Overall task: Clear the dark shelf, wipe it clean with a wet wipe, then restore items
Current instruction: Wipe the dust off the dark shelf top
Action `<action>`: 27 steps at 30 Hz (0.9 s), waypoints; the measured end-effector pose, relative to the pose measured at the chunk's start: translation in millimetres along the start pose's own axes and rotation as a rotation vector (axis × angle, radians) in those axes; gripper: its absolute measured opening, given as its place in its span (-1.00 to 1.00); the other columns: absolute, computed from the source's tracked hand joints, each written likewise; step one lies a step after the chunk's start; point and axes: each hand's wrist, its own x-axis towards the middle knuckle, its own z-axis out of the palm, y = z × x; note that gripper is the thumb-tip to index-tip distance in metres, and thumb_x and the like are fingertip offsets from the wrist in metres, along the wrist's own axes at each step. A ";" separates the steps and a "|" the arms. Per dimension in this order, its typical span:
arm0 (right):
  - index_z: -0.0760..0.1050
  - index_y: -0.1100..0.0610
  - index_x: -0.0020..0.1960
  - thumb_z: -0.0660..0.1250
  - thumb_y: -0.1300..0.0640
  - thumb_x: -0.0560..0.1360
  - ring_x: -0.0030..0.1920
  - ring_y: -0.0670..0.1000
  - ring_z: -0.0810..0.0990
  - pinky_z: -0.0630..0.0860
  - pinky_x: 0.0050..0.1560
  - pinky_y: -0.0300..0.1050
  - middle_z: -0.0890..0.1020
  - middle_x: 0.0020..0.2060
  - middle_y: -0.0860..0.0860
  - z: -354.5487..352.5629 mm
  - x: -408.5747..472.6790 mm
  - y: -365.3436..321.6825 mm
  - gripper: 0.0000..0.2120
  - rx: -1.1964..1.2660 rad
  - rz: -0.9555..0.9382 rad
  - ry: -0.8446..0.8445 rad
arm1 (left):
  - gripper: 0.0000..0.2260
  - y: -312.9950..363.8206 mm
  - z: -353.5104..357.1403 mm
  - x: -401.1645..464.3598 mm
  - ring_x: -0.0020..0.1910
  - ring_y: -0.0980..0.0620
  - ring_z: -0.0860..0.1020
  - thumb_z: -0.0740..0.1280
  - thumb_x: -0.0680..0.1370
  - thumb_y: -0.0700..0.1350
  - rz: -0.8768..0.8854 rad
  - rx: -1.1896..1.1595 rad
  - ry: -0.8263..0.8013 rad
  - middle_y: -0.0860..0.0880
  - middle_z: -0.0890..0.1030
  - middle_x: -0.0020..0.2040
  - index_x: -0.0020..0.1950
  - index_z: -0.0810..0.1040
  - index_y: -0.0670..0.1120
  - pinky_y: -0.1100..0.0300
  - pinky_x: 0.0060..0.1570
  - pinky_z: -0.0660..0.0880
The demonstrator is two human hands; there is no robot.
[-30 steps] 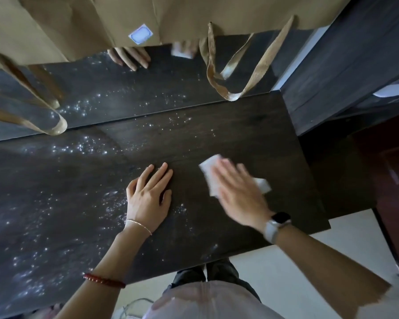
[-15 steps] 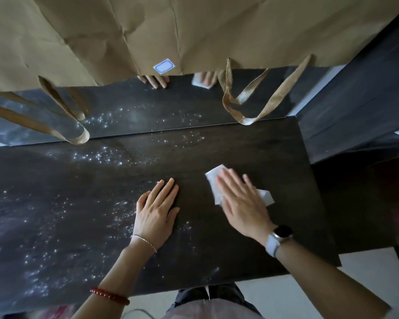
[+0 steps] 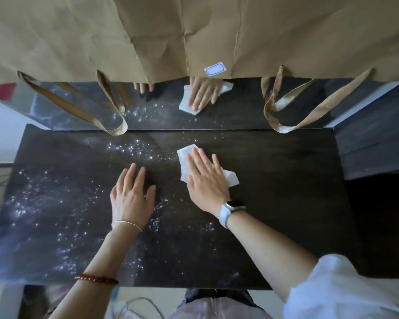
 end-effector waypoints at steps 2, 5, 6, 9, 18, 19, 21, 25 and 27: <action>0.19 0.22 0.43 -0.12 0.07 0.48 0.45 0.12 0.17 -0.06 0.40 0.11 0.24 0.44 0.15 -2.7 -15.0 26.4 -0.44 -0.011 0.090 0.063 | -0.53 -11.0 -4.3 6.4 0.48 -0.10 0.07 0.20 0.56 -0.02 -0.054 0.017 -0.012 -0.12 0.17 0.49 0.43 0.25 -0.14 -0.13 0.37 0.08; 0.15 0.25 0.44 0.02 0.15 0.55 0.45 0.16 0.14 0.01 0.41 0.15 0.19 0.45 0.20 -16.8 -28.4 72.9 -0.53 -0.002 0.461 0.190 | -0.54 -21.1 -4.2 11.8 0.48 -0.06 0.04 0.16 0.57 0.00 -0.110 -0.003 -0.042 -0.08 0.14 0.50 0.44 0.22 -0.11 -0.08 0.40 0.04; 0.11 0.25 0.45 0.05 0.18 0.56 0.47 0.17 0.07 -0.03 0.43 0.16 0.14 0.46 0.21 -22.0 -26.5 80.3 -0.52 0.017 0.593 0.193 | -0.54 -22.3 -3.1 11.6 0.48 -0.06 0.05 0.16 0.57 0.00 -0.106 -0.004 -0.041 -0.07 0.15 0.50 0.44 0.22 -0.10 -0.07 0.39 0.05; 0.09 0.32 0.44 0.01 0.18 0.54 0.47 0.22 0.03 -0.06 0.42 0.20 0.12 0.45 0.28 -26.4 8.2 62.1 -0.50 0.104 0.794 0.275 | -0.58 -26.4 -3.8 12.0 0.47 -0.03 0.09 0.16 0.58 -0.01 -0.101 -0.034 -0.024 -0.03 0.20 0.49 0.43 0.27 -0.05 -0.05 0.37 0.06; 0.14 0.24 0.44 0.07 0.18 0.50 0.47 0.18 0.07 -0.09 0.44 0.07 0.16 0.45 0.24 23.9 66.7 -75.4 -0.49 0.086 0.194 0.185 | -0.64 -41.1 -7.4 15.2 0.44 0.01 0.15 0.18 0.58 -0.07 -0.075 -0.099 -0.015 0.04 0.27 0.45 0.39 0.34 0.03 0.00 0.33 0.09; 0.13 0.22 0.45 0.05 0.18 0.52 0.48 0.14 0.05 -0.10 0.44 0.07 0.15 0.46 0.20 23.0 66.8 -70.5 -0.49 0.075 0.129 0.144 | -0.64 -40.8 -7.7 15.4 0.44 0.01 0.15 0.19 0.58 -0.08 -0.074 -0.101 -0.015 0.04 0.27 0.45 0.39 0.34 0.03 0.00 0.33 0.08; 0.19 0.19 0.43 -0.01 0.18 0.50 0.46 0.11 0.11 -0.02 0.43 0.14 0.23 0.44 0.15 13.2 63.9 -49.2 -0.51 0.048 0.107 0.118 | -0.63 -41.4 -6.9 14.8 0.44 0.00 0.15 0.19 0.57 -0.10 -0.076 -0.108 -0.019 0.03 0.26 0.46 0.39 0.34 0.02 0.00 0.33 0.08; 0.21 0.24 0.41 0.09 0.32 0.44 0.45 0.19 0.13 -0.01 0.41 0.19 0.24 0.43 0.19 -5.5 32.8 19.8 -0.48 -0.024 0.400 0.183 | -0.60 -43.6 -4.0 12.5 0.44 -0.06 0.18 0.23 0.55 -0.15 -0.044 -0.110 -0.010 -0.02 0.29 0.45 0.39 0.34 -0.02 -0.05 0.33 0.10; 0.20 0.27 0.41 0.15 0.38 0.42 0.45 0.24 0.10 -0.07 0.42 0.20 0.22 0.43 0.22 -17.0 15.0 47.2 -0.44 -0.028 0.567 0.224 | -0.61 -45.2 -2.2 12.8 0.43 -0.07 0.20 0.24 0.55 -0.15 -0.040 -0.109 -0.003 -0.02 0.30 0.44 0.38 0.35 -0.02 -0.06 0.32 0.11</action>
